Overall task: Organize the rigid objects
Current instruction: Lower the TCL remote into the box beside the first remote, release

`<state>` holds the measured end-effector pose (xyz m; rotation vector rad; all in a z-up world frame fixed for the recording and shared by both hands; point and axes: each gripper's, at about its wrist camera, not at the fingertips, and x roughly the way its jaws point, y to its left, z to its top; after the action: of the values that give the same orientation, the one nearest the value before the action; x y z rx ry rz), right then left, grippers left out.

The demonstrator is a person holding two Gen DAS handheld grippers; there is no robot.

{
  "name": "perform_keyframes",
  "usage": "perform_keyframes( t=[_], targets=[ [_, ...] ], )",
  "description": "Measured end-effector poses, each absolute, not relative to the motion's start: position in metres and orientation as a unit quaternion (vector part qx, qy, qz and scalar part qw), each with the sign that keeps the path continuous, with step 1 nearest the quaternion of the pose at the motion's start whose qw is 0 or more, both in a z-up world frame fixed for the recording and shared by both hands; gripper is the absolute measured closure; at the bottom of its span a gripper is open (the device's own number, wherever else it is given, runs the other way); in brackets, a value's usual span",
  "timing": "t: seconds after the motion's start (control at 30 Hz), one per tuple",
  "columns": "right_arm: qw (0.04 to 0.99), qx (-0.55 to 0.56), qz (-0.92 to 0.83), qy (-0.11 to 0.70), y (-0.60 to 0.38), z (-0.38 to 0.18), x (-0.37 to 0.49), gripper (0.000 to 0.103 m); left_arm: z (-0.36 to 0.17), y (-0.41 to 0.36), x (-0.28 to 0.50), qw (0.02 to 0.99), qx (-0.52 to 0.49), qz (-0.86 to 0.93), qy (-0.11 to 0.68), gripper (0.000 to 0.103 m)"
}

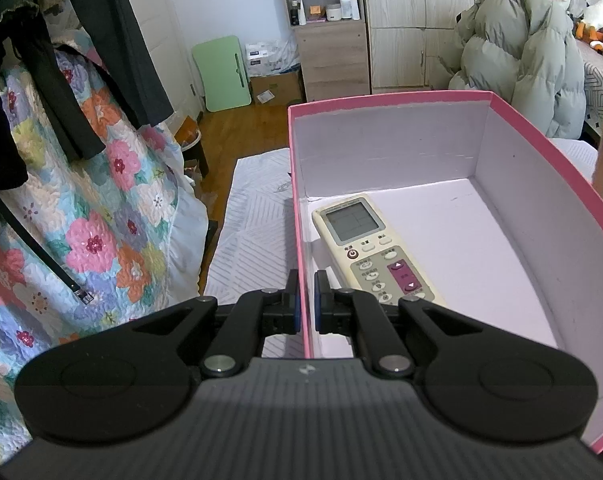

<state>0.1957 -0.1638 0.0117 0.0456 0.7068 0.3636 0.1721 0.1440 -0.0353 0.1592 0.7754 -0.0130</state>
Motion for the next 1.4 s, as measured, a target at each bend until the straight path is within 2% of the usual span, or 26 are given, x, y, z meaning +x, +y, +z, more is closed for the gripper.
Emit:
perform_keyframes(
  t=[0.23,0.5,0.9,1.4],
  targets=[
    [0.930,0.010,0.206,0.304,-0.154,0.053,0.180,0.042,-0.035,0.145,0.172,0.924,0.068,-0.011,0.377,0.098],
    [0.890,0.018,0.358,0.282,-0.112,0.086,0.195,0.042,-0.036,0.138,0.172,0.923,0.084,0.000,0.375,0.098],
    [0.871,-0.067,0.308,0.378,-0.015,-0.003,0.300,0.042,-0.036,0.138,0.173,0.921,0.083,-0.002,0.380,0.098],
    [0.847,-0.134,0.271,0.437,-0.016,-0.023,0.227,0.042,-0.035,0.147,0.171,0.925,0.055,-0.015,0.375,0.098]
  ],
)
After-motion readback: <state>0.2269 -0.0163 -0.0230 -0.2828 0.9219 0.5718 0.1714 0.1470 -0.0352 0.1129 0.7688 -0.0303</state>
